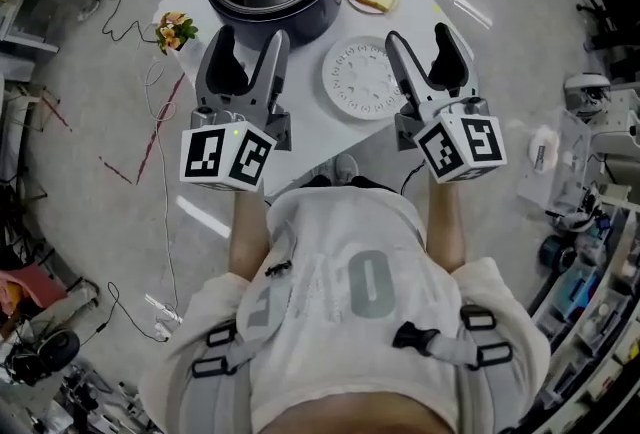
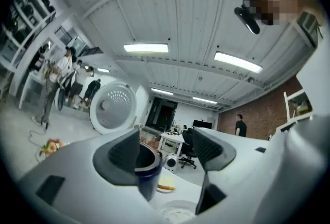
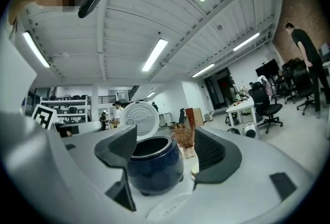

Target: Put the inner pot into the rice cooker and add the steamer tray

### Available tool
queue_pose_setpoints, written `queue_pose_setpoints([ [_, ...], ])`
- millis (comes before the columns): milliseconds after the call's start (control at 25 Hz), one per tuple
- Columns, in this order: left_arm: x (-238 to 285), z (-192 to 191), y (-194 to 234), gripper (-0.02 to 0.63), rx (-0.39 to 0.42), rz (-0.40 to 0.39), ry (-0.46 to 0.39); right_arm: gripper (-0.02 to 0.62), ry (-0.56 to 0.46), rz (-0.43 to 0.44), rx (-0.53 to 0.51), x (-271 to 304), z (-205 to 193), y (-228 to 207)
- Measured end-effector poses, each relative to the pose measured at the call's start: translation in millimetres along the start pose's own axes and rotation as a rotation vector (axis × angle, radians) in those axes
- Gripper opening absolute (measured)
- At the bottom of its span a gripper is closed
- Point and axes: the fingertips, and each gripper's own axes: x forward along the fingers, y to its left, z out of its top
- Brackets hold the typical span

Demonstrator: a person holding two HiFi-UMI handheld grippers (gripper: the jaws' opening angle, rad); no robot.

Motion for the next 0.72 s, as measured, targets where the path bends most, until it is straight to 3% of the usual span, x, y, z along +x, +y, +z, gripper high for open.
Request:
queue_pose_setpoints([
  [160,18.7,-50.6,-7.6,0.305,-0.173,-0.052,0.109,0.336,0.004,-0.109,0.13,-29.6,-10.9,-56.5],
  [320,25.9,-119.0,3.9,0.305,-0.408,-0.035,0.257,0.33,0.055,-0.201,0.284,-55.8,-51.9,-103.0],
  [560,21.4,-221.6,20.8,0.304,-0.792,0.036,0.425,0.325,0.125,-0.21,0.665,-64.8,-144.6,-132.3],
  [720,10.2,-266.1,16.8,0.302,-0.96,0.077,0.48,0.322,0.175,-0.212,0.883,-74.5,-200.7,-133.0],
])
